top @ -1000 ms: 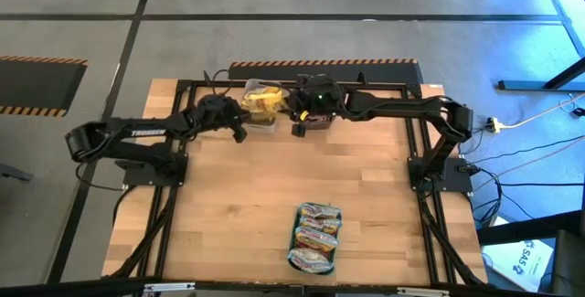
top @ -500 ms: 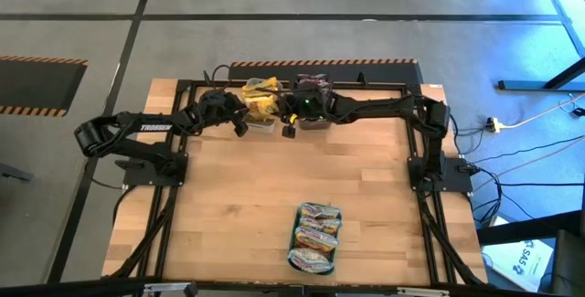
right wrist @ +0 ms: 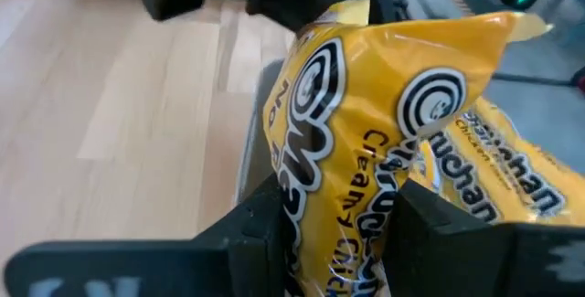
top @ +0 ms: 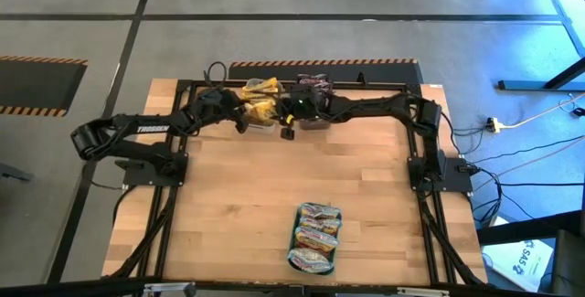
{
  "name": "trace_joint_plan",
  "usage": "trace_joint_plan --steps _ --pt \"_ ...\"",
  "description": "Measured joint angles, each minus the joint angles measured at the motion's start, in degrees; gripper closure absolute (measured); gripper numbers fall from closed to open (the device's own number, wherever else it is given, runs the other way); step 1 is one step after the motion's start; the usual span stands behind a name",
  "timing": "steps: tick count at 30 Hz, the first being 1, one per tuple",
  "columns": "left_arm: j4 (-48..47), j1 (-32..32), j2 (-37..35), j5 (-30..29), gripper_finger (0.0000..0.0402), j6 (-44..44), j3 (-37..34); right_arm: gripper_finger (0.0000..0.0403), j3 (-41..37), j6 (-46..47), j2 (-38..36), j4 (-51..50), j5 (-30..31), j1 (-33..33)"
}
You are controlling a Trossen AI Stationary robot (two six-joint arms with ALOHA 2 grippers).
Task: Sort Maruchan noodles
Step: Put the yellow noodle pack into the white bin
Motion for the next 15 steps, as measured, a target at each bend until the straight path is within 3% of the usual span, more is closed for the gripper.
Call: trace_joint_plan --steps 15 --pt "-11.1 0.0 -21.4 0.3 0.0329 -3.7 0.0 0.0292 30.0 -3.1 12.2 -38.0 -0.2 0.0"
